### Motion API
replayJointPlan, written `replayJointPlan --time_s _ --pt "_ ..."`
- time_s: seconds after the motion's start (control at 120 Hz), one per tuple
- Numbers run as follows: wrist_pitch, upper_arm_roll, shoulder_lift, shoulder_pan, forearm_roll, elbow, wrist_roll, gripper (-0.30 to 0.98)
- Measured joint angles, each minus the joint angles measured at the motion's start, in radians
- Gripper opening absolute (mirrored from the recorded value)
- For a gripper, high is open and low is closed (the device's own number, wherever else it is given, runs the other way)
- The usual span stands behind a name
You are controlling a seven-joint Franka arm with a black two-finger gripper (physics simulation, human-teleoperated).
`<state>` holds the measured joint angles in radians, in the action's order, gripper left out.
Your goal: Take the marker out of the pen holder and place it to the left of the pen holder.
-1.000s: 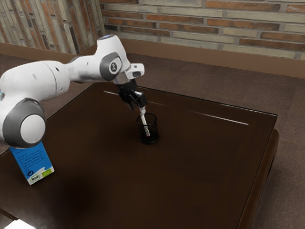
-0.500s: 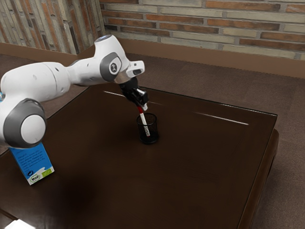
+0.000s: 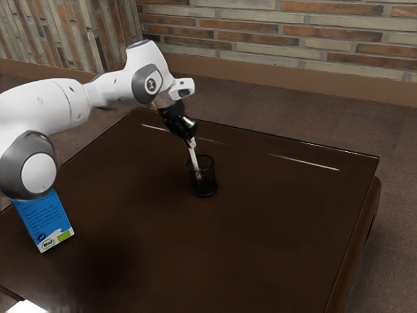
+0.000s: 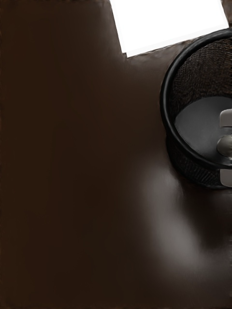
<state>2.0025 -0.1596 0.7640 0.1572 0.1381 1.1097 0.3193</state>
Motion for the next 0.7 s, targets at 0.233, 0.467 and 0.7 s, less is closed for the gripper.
replayJointPlan --time_s 0.233,0.467,0.7 --pt "-0.013 0.007 -0.134 0.097 -0.015 0.045 -0.01 -0.08" --pt "-0.021 0.044 -0.069 0.152 -0.02 0.046 -0.019 -0.09" --pt "-0.067 0.094 -0.005 0.161 -0.048 0.044 -0.024 -0.04"
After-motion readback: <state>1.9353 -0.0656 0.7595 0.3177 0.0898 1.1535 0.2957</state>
